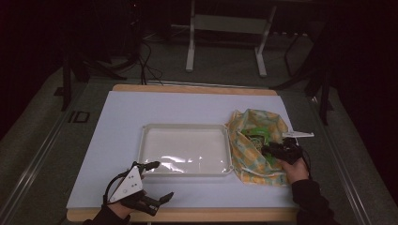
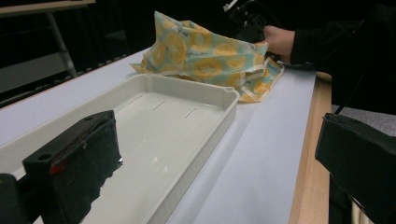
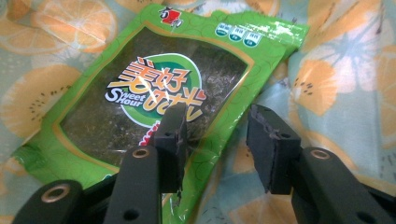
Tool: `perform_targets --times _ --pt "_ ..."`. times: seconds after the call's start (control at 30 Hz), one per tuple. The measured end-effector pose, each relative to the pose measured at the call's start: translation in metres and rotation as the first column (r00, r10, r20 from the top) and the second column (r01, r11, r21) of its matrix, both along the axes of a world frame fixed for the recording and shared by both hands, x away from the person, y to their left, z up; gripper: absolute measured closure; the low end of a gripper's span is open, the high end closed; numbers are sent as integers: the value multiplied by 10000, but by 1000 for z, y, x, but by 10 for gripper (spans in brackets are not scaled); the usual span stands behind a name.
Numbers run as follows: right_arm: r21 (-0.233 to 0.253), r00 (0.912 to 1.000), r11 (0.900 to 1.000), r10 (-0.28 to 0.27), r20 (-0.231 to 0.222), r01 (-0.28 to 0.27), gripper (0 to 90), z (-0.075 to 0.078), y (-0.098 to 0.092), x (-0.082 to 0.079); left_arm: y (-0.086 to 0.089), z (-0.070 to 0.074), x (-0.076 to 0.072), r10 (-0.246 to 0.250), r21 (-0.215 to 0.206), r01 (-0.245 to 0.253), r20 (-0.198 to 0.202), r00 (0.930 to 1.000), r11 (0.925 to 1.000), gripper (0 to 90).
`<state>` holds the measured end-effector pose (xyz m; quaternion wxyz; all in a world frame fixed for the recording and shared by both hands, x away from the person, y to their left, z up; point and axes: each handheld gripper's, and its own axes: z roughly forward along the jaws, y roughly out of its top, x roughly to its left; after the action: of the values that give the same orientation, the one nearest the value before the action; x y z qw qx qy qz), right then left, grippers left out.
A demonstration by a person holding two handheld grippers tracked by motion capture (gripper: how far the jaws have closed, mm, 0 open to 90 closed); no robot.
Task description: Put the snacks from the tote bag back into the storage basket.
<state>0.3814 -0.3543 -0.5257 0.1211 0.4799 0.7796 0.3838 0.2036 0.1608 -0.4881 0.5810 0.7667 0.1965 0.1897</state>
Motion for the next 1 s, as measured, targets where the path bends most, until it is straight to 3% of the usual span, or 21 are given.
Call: perform_targets --times 0.13,0.27,0.5,0.67,1.0 --pt "-77 9996 10000 53 -269 -55 628 1 2 2 0 0 0 -31 -1 31 6 10000 10000 3" --pt "-485 9988 9982 339 -340 -356 721 4 9 1 -1 0 0 -30 8 30 -10 10000 10000 3" --pt "-1323 9994 9906 328 -102 -339 839 9 18 -4 -1 0 1 -32 16 32 -9 10000 10000 3" --pt "-1342 9997 9907 228 96 -214 875 10 20 -6 0 0 1 -15 -14 15 3 10000 10000 3" --pt "-544 9983 9985 -13 579 45 886 25 18 -12 0 0 1 -12 -26 12 -6 10000 10000 3"
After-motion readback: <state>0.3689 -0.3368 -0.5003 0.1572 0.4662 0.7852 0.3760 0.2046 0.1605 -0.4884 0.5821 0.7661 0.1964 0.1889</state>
